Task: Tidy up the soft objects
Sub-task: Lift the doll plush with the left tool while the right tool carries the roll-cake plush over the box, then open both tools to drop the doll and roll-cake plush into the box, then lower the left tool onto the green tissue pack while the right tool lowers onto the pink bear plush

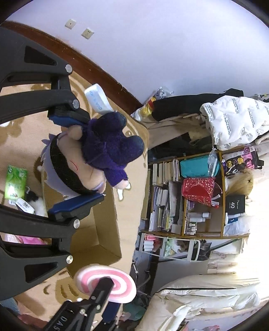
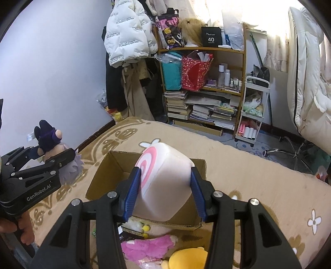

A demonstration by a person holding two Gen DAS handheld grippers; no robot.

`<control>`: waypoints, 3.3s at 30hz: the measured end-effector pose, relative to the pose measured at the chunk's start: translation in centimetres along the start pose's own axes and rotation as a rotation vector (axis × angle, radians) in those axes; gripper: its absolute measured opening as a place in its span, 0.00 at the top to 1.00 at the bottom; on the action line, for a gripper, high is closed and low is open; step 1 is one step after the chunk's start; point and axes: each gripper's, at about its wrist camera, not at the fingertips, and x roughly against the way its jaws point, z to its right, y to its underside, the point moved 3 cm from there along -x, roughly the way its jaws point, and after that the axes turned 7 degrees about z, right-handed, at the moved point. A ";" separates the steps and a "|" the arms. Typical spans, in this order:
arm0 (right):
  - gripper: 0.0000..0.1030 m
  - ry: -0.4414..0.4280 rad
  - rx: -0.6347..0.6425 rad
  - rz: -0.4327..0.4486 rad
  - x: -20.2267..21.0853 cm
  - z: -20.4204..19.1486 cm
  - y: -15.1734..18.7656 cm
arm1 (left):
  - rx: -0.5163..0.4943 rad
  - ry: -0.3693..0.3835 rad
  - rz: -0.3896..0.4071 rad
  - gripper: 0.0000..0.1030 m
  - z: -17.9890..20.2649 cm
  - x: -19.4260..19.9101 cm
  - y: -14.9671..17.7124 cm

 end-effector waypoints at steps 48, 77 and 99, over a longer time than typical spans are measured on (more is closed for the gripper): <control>0.50 0.053 -0.001 -0.253 -9.2 1.8 4.8 | -0.108 0.069 -0.289 0.42 6.0 -11.5 7.4; 0.10 0.072 -0.080 -0.147 -2.9 3.4 2.4 | 0.013 0.045 -0.177 0.00 1.5 -4.2 2.9; 0.10 0.063 -0.117 -0.232 -0.7 3.8 8.8 | 0.059 0.091 -0.302 0.00 0.8 -3.0 11.0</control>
